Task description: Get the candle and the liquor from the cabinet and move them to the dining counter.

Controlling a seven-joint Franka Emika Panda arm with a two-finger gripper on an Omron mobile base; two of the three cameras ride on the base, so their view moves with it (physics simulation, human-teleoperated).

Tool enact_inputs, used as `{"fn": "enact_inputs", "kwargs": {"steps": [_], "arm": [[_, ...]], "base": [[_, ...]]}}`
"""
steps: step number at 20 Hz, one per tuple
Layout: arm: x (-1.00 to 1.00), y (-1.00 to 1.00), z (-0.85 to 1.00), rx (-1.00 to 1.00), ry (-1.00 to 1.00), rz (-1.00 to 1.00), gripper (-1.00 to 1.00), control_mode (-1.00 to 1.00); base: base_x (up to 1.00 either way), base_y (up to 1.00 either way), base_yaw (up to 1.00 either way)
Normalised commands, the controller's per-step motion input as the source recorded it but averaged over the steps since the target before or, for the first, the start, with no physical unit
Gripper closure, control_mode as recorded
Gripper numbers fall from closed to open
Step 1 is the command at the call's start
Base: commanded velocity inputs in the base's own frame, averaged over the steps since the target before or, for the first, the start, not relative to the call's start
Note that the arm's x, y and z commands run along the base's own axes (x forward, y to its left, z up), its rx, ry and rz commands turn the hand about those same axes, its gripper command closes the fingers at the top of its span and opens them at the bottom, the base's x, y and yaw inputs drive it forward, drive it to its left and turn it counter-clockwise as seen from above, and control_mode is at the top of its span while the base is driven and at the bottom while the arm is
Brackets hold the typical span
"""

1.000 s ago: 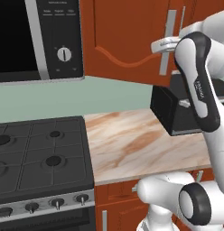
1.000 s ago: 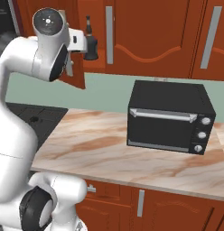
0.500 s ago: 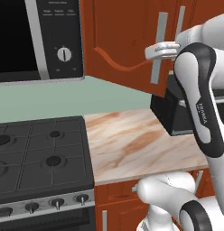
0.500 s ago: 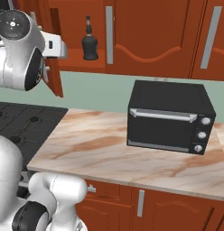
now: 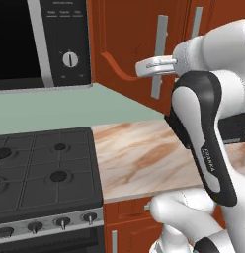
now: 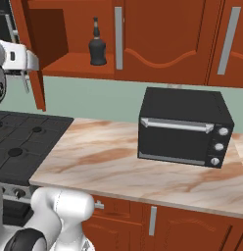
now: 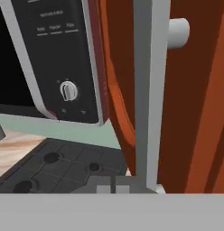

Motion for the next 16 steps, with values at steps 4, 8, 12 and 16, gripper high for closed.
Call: {"fn": "enact_inputs", "kwargs": {"steps": [4,8,12,16], "arm": [[-0.41,0.64,0.0,0.0,0.0,0.0,1.0,-1.0],[-0.35,0.57,-0.07,0.0,-0.04,0.0,-1.0,-1.0],[-0.22,0.22,-0.13,0.02,0.0,0.0,-1.0,-1.0],[-0.41,-0.13,-0.08,0.06,-0.01,0.0,-1.0,-1.0]], "base": [[0.0,0.0,0.0],[0.0,0.0,0.0],[0.0,0.0,0.0],[0.0,0.0,0.0]]}}
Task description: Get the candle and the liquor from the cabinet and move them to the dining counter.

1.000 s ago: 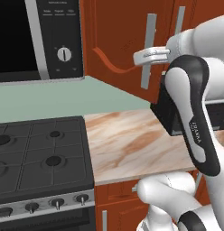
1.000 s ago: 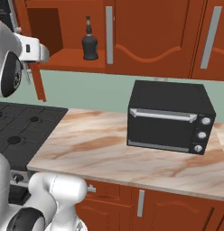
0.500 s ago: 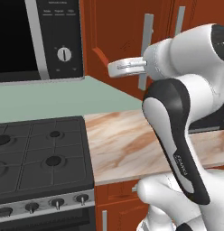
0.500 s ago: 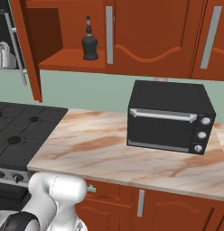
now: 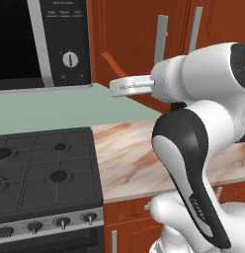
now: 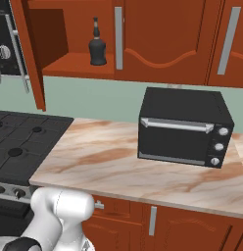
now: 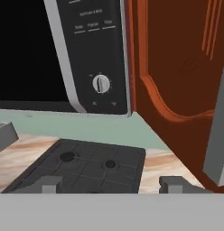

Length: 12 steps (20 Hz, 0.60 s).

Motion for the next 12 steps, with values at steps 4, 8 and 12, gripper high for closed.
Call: {"fn": "enact_inputs", "kwargs": {"steps": [4,8,12], "arm": [[-0.51,-0.35,-0.01,0.05,-0.05,0.0,-1.0,-1.0],[-0.4,-0.6,0.04,0.12,-0.02,0.0,-1.0,-1.0],[-0.23,-0.66,0.08,0.15,0.0,0.0,-1.0,-1.0]], "base": [[0.0,0.0,0.0],[0.0,0.0,0.0],[0.0,0.0,0.0]]}}
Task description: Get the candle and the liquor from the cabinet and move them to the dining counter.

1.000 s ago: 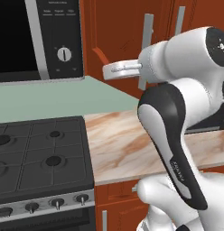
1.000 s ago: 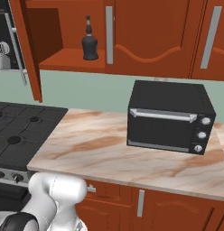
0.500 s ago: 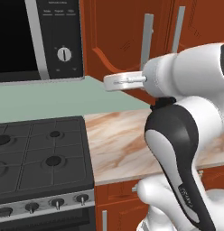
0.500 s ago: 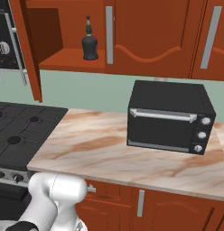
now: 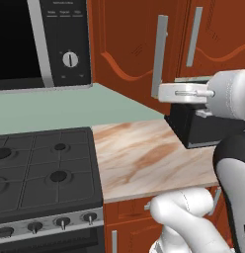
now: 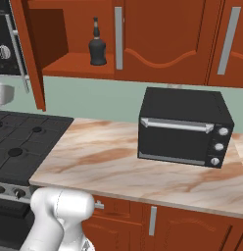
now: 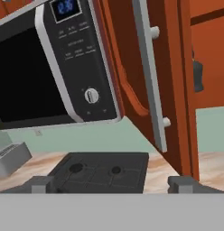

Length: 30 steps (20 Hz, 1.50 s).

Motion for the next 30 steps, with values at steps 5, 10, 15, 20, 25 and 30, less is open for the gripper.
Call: {"fn": "enact_inputs", "kwargs": {"steps": [5,10,15,20,25,30], "arm": [[-0.05,-0.67,0.08,0.16,0.0,0.0,-1.0,-1.0],[0.01,-0.59,0.07,0.15,0.02,0.0,-1.0,-1.0],[0.15,-0.4,0.15,0.2,0.19,-0.05,-1.0,-1.0],[0.16,-0.31,0.14,0.23,0.2,-0.06,-1.0,-1.0],[0.26,-0.2,0.03,0.33,0.21,-0.03,-1.0,-1.0],[0.25,-0.08,0.01,0.3,0.16,-0.04,-1.0,-1.0]], "base": [[0.0,0.0,0.0],[0.0,0.0,0.0],[0.0,0.0,0.0],[0.0,0.0,0.0],[0.0,0.0,0.0],[0.0,0.0,0.0]]}}
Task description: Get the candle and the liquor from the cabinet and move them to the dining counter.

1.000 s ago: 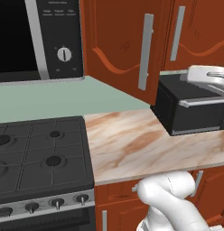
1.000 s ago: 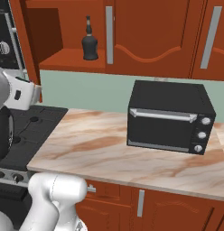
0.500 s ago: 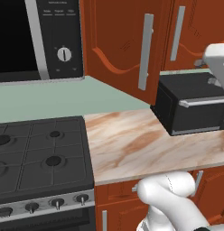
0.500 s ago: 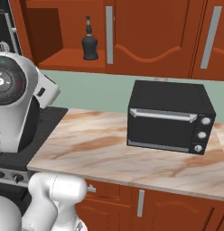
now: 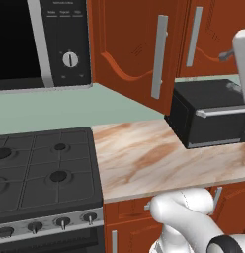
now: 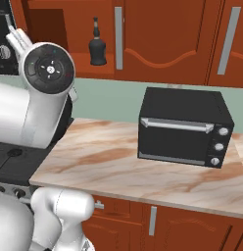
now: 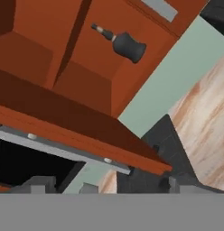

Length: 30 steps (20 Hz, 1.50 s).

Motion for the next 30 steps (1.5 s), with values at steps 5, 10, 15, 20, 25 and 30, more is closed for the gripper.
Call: {"fn": "enact_inputs", "kwargs": {"steps": [5,10,15,20,25,30], "arm": [[0.19,0.01,-0.13,0.28,-0.02,-0.02,-1.0,-1.0],[0.38,0.06,-0.13,0.09,-0.09,0.0,-1.0,-1.0],[0.44,0.02,-0.04,0.01,-0.07,0.0,-1.0,-1.0],[0.3,-0.04,0.01,0.0,0.0,0.0,-1.0,-1.0],[0.36,0.16,-0.04,0.05,0.0,0.05,-1.0,-1.0],[0.28,0.17,0.0,0.15,0.0,0.11,-1.0,-1.0]], "base": [[0.0,0.0,0.0],[0.0,0.0,0.0],[0.0,0.0,0.0],[0.0,0.0,0.0],[0.0,0.0,0.0],[0.0,0.0,0.0]]}}
